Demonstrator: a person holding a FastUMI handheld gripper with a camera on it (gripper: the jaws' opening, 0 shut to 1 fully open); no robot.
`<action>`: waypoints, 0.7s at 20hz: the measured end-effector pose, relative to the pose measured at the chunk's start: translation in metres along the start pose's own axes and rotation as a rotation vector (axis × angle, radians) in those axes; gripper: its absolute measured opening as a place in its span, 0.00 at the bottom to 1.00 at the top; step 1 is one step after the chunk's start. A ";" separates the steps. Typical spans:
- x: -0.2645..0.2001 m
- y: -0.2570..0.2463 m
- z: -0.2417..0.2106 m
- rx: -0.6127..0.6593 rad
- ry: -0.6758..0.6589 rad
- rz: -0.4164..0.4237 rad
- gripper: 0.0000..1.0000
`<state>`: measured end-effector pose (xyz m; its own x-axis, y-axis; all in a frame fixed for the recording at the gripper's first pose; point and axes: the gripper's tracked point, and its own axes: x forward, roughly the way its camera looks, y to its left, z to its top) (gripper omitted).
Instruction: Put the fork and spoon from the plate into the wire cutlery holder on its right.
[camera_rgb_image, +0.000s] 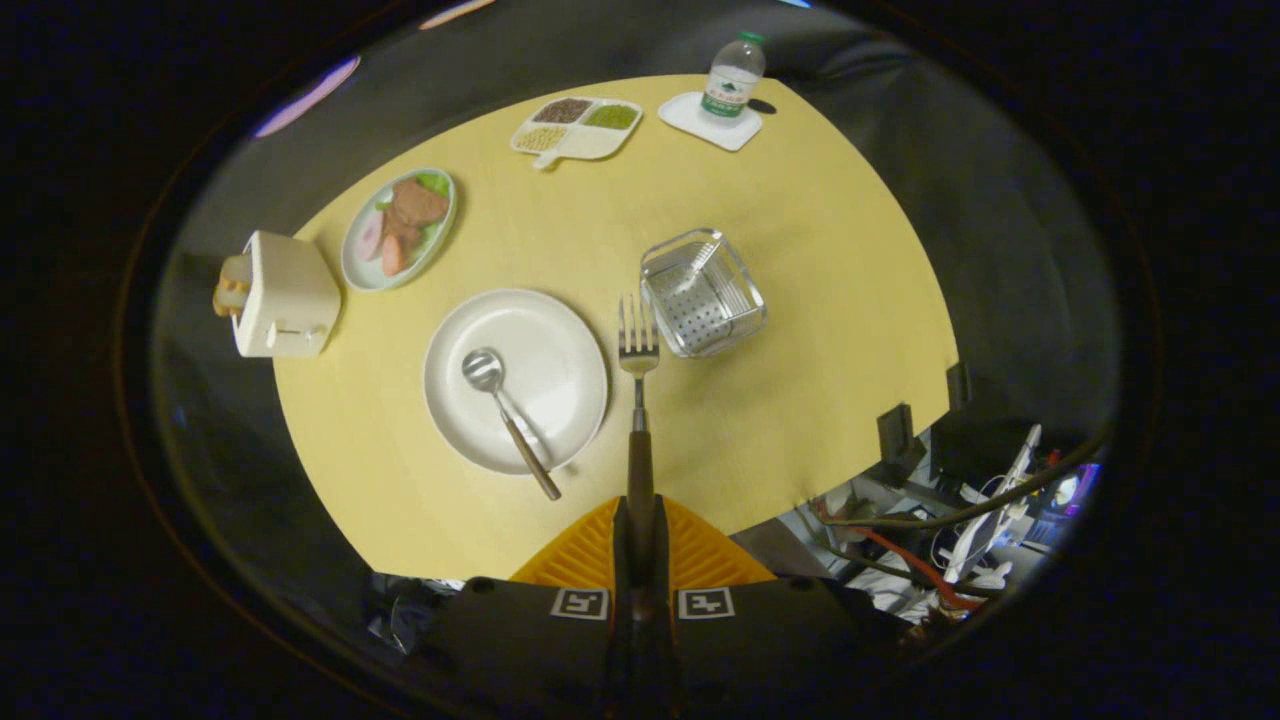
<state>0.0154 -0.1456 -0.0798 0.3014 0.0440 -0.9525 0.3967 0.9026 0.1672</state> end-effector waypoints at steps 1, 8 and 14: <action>0.002 -0.006 0.005 0.015 0.002 -0.007 0.11; 0.037 -0.027 0.033 0.050 0.059 -0.020 0.11; 0.076 -0.039 0.045 -0.046 0.102 -0.042 0.11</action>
<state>0.0618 -0.1966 -0.1474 0.1943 0.0474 -0.9798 0.3663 0.9231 0.1173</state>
